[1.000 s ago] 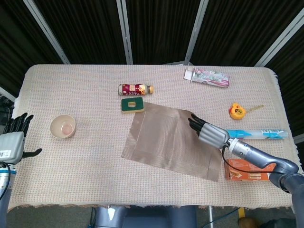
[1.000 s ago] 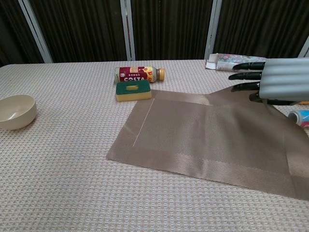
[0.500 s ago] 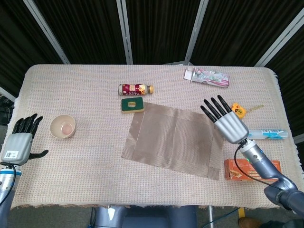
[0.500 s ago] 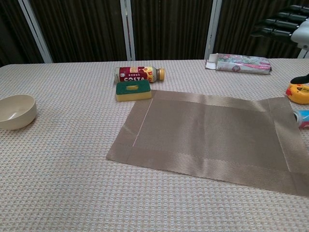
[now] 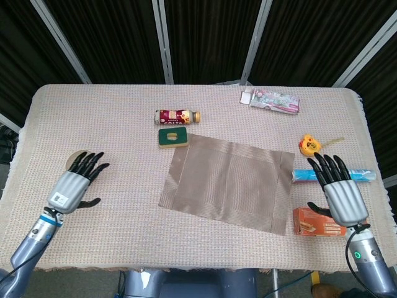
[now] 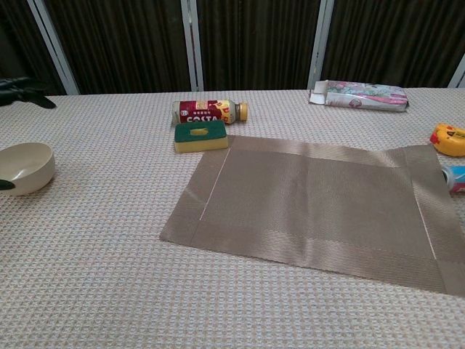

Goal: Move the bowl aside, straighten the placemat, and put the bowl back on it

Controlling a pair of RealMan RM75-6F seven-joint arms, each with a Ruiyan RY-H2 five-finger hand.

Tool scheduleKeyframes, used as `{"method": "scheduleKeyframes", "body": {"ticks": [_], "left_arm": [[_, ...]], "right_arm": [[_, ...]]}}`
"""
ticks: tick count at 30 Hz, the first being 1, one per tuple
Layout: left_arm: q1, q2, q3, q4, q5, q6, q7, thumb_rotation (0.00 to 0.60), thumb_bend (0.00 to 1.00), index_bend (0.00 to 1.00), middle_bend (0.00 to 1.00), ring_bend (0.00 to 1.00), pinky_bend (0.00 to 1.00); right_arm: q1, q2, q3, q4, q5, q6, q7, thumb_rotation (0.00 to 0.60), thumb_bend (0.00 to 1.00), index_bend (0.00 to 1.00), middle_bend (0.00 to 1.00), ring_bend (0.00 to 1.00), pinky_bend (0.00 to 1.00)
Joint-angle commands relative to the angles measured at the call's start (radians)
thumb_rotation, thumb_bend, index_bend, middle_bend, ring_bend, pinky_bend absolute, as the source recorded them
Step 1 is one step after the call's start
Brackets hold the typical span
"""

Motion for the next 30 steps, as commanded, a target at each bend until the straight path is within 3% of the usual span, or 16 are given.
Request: {"method": "scheduleKeyframes", "body": {"ticks": [1, 11, 22, 30], "left_arm": [[-0.052, -0.061, 0.013, 0.051, 0.04, -0.05, -0.006, 0.6, 0.12, 0.23, 0.0, 0.0, 0.0], [-0.154, -0.256, -0.003, 0.216, 0.021, -0.189, 0.031, 0.6, 0.17, 0.28, 0.0, 0.0, 0.0], [-0.23, -0.431, 0.007, 0.424, 0.05, -0.213, -0.011, 0.6, 0.24, 0.29, 0.0, 0.0, 0.0], [-0.267, -0.473, 0.001, 0.467, 0.058, -0.201, -0.042, 0.6, 0.24, 0.29, 0.0, 0.0, 0.0]], "right_arm": [[-0.045, 0.007, -0.023, -0.051, 0.013, 0.035, 0.013, 0.6, 0.0, 0.0, 0.0, 0.0, 0.0], [-0.102, -0.052, -0.048, -0.077, -0.002, 0.073, -0.021, 0.6, 0.0, 0.0, 0.0, 0.0, 0.0], [-0.104, -0.063, -0.016, -0.051, 0.033, 0.04, -0.046, 0.6, 0.0, 0.0, 0.0, 0.0, 0.0], [-0.109, -0.065, 0.001, -0.041, 0.045, 0.036, -0.051, 0.6, 0.0, 0.0, 0.0, 0.0, 0.0]]}}
